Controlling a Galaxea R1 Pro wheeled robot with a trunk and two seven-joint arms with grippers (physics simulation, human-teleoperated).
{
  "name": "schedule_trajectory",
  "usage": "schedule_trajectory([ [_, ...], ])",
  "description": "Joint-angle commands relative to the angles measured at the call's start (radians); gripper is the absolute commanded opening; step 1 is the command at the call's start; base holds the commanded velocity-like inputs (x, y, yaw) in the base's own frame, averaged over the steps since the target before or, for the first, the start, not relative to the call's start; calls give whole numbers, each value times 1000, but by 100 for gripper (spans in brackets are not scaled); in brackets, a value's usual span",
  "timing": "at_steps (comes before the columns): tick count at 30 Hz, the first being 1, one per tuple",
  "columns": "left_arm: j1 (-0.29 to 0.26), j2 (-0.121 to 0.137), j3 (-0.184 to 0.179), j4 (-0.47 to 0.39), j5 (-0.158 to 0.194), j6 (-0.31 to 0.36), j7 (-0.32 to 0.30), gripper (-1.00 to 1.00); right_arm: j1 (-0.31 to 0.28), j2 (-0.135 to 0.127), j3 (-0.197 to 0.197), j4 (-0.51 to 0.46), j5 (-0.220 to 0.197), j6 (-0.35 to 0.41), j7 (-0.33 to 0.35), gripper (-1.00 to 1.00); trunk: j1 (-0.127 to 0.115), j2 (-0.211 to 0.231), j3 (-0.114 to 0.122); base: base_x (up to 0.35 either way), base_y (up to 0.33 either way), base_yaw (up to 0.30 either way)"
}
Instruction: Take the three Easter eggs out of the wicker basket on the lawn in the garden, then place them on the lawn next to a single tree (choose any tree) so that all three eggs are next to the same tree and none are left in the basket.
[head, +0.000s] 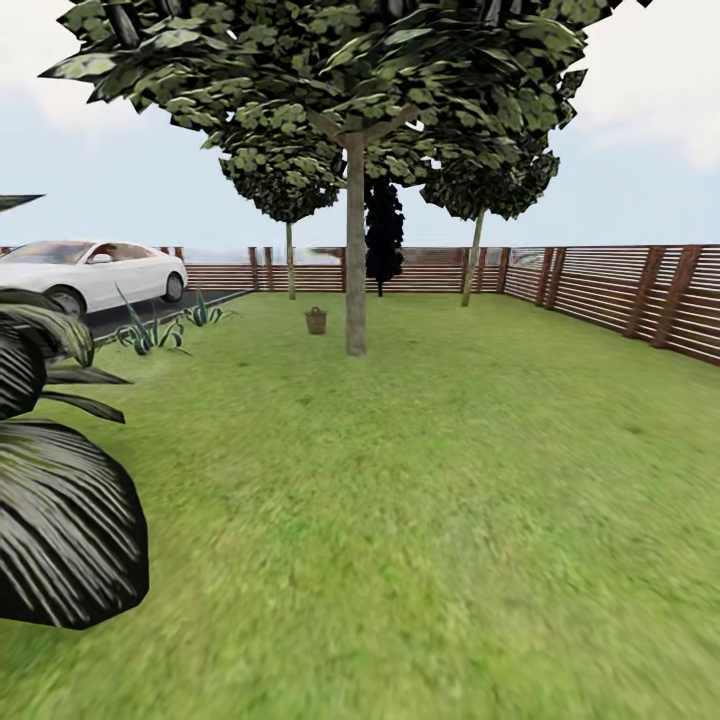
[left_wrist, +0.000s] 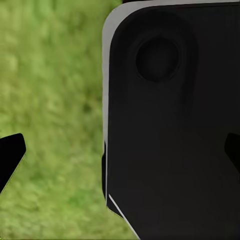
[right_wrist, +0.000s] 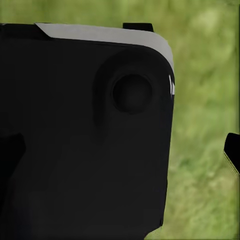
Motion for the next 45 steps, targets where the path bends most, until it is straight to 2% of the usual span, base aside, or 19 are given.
schedule_trajectory([
  [1,0,0,0,0,2,0,0,100,-1,0,0,2,1,0,1,100,1,0,-1,334,0,0],
  [16,0,1,0,0,2,0,0,100,-1,0,0,2,1,0,1,100,1,0,-1,334,0,66],
  [45,0,0,0,0,2,0,0,100,-1,0,0,2,0,0,0,100,1,0,-1,334,0,6],
])
